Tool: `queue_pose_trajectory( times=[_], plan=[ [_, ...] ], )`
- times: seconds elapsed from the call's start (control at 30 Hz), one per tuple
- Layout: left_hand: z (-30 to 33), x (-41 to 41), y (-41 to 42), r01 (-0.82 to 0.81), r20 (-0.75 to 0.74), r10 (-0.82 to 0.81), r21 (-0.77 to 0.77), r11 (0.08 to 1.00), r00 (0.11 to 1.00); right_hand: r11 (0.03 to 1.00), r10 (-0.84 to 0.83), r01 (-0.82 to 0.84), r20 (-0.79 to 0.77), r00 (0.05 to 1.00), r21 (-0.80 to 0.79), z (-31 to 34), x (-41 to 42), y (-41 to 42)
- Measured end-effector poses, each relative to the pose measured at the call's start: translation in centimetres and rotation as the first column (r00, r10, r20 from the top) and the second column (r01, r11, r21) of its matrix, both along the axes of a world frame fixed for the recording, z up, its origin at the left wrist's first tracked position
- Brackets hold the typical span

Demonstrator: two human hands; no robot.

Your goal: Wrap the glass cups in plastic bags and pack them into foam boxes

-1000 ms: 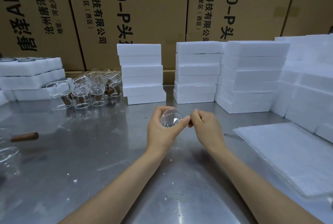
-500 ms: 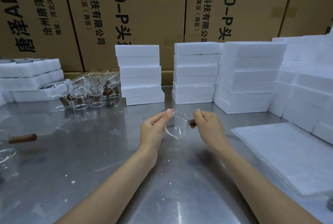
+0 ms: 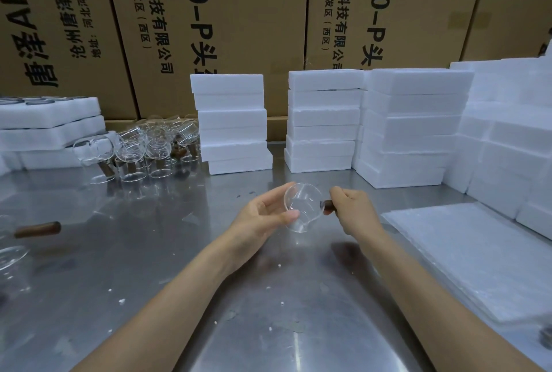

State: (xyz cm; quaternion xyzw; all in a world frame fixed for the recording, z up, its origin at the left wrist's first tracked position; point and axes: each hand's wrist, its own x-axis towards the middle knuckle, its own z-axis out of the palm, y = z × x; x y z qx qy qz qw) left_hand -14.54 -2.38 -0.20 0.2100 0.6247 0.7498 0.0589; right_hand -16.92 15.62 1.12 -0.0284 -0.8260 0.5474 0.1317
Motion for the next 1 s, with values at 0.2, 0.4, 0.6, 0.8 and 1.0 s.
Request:
queue_pose_trajectory(
  times=[0.2, 0.4, 0.6, 0.8, 1.0],
  plan=[
    [-0.4, 0.1, 0.2, -0.107, -0.075, 0.099, -0.116, 0.987, 0.992, 1.000, -0.003, 0.003, 0.013, 1.000, -0.024, -0.2, 0.1, -0.5],
    [-0.3, 0.5, 0.9, -0.237, -0.092, 0.225, -0.161, 0.958, 0.970, 0.999, -0.021, 0.022, -0.016, 1.000, 0.037, -0.3, 0.4, -0.9],
    [-0.9, 0.6, 2.8, -0.530, -0.198, 0.497, -0.195, 0.825, 0.845, 0.986, -0.026, 0.037, -0.073, 0.997, 0.164, -0.6, 0.6, -1.8],
    [-0.7, 0.7, 2.6, -0.446, -0.330, 0.355, -0.258, 0.857, 0.875, 0.996, 0.027, -0.015, 0.136, 0.990, -0.089, 0.9, 0.9, -1.1],
    [-0.5, 0.9, 2.4, -0.545, -0.397, 0.423, -0.273, 0.793, 0.815, 0.979, 0.063, -0.029, 0.166, 0.984, -0.200, 1.2, 1.3, -0.8]
  ],
)
